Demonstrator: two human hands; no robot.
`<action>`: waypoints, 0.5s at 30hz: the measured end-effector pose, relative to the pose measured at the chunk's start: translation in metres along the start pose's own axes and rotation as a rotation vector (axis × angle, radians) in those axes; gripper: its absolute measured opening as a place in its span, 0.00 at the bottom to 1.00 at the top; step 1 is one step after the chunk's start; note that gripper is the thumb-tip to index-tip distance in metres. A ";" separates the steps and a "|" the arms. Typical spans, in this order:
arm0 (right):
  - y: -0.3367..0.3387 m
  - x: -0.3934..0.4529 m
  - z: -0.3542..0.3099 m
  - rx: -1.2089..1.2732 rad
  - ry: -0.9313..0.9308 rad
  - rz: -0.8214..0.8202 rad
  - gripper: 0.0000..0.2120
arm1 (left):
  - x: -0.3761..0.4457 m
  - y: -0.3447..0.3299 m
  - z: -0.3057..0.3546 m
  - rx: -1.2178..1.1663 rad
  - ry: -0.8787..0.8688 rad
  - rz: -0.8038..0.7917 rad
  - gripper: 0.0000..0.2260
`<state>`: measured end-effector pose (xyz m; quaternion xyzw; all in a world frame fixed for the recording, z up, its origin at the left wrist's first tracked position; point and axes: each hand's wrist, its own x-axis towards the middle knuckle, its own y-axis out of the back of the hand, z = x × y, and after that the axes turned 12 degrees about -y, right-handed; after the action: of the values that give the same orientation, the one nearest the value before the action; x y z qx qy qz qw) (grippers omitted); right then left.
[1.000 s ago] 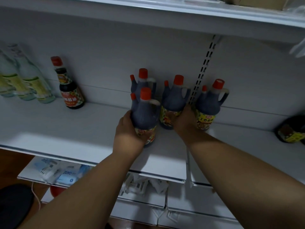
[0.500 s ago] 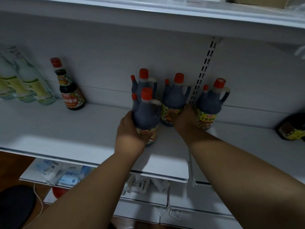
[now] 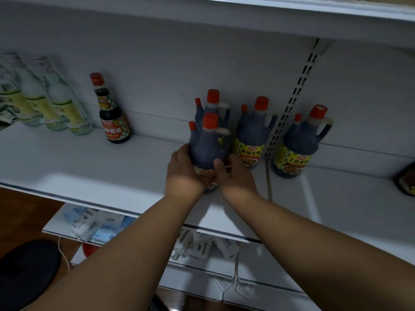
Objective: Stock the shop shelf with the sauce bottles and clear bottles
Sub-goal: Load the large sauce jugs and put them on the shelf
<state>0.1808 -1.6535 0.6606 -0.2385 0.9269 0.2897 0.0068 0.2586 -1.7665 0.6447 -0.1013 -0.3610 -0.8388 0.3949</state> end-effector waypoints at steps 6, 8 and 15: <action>-0.002 0.009 -0.008 -0.036 -0.006 -0.019 0.19 | 0.005 0.005 0.000 0.032 0.027 0.004 0.37; -0.004 0.010 -0.008 -0.034 0.001 -0.011 0.19 | 0.004 0.006 0.001 0.042 0.025 0.008 0.37; -0.004 0.004 -0.006 0.027 0.014 -0.003 0.18 | -0.003 0.005 0.001 0.052 0.012 0.060 0.36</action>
<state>0.1793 -1.6615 0.6631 -0.2419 0.9304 0.2753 0.0042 0.2647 -1.7660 0.6471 -0.0964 -0.3771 -0.8175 0.4244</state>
